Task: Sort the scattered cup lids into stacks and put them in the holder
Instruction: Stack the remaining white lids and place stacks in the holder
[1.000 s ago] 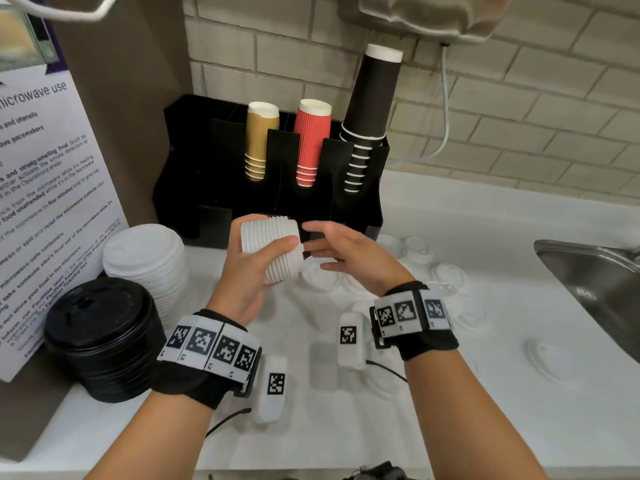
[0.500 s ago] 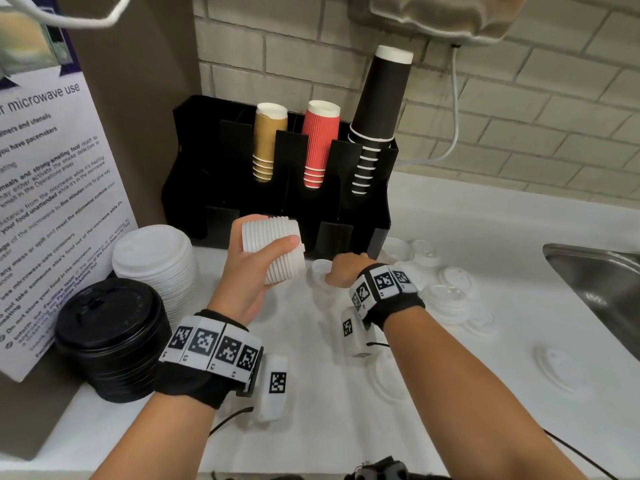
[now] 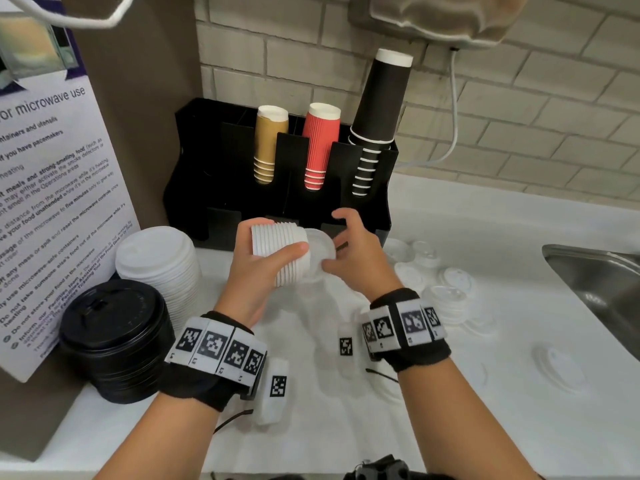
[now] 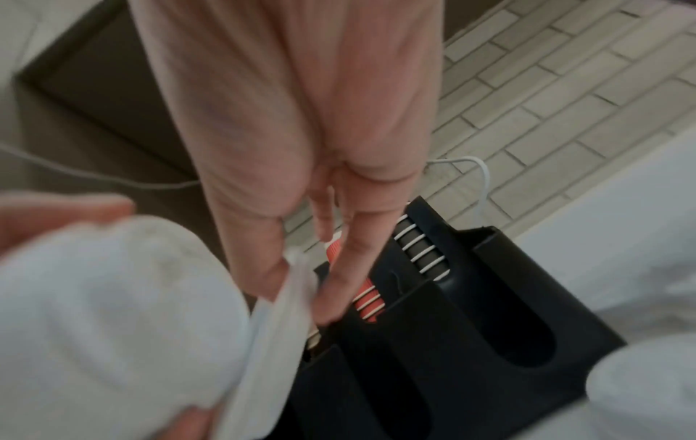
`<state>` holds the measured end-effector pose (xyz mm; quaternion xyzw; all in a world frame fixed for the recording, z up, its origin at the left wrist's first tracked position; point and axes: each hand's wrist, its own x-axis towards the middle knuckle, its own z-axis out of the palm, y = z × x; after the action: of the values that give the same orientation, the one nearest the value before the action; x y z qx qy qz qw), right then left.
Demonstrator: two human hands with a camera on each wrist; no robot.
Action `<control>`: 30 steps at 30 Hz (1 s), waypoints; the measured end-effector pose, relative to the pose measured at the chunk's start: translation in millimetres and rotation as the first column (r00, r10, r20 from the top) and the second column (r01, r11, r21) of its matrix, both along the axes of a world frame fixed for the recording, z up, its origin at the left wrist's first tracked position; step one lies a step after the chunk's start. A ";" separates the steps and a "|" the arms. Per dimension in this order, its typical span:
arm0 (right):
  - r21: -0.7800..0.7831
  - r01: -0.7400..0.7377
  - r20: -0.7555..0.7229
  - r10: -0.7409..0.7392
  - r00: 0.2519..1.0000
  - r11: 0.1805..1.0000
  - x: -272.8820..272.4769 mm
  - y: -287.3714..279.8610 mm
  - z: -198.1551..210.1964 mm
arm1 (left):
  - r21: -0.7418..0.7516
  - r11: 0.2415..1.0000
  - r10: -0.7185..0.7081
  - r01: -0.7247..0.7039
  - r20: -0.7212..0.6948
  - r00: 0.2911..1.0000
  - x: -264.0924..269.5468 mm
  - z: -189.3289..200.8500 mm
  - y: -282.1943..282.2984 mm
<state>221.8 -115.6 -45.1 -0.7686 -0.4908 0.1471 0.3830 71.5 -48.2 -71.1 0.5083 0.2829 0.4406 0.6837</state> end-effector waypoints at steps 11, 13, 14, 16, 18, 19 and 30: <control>0.309 -0.131 -0.649 0.309 0.695 0.942 -21.4 -35.5 -10.2 | 0.123 0.991 0.041 -0.044 0.029 0.999 9.8 -0.4 -12.2; 0.335 -0.132 -0.639 0.328 0.696 0.933 -18.7 -39.3 -11.0 | 0.097 0.995 0.003 -0.008 0.051 0.999 9.1 1.6 -13.7; 0.338 -0.126 -0.628 0.323 0.708 0.933 -17.5 -40.8 -11.2 | 0.081 0.997 -0.014 0.009 0.059 0.998 8.8 2.6 -14.7; 0.329 -0.138 -0.597 0.319 0.737 0.934 -15.4 -43.3 -11.8 | 0.053 0.998 -0.037 0.033 0.072 0.997 8.6 4.5 -16.3; 0.322 -0.156 -0.570 0.323 0.755 0.934 -15.4 -45.2 -11.3 | 0.033 0.998 -0.055 0.052 0.083 0.995 8.4 5.7 -17.6; 0.323 -0.153 -0.565 0.320 0.761 0.934 -15.7 -45.7 -11.0 | 0.033 0.997 -0.065 0.063 0.083 0.994 7.9 6.4 -17.9; 0.333 -0.168 -0.507 0.326 0.798 0.928 -8.1 -49.1 1.9 | 0.014 0.974 -0.225 0.224 0.093 0.970 7.8 14.7 -21.6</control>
<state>213.6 -164.7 -43.2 -0.5616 -0.4712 0.3436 0.5869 79.3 -69.8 -56.4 0.5170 0.1901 0.3845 0.7407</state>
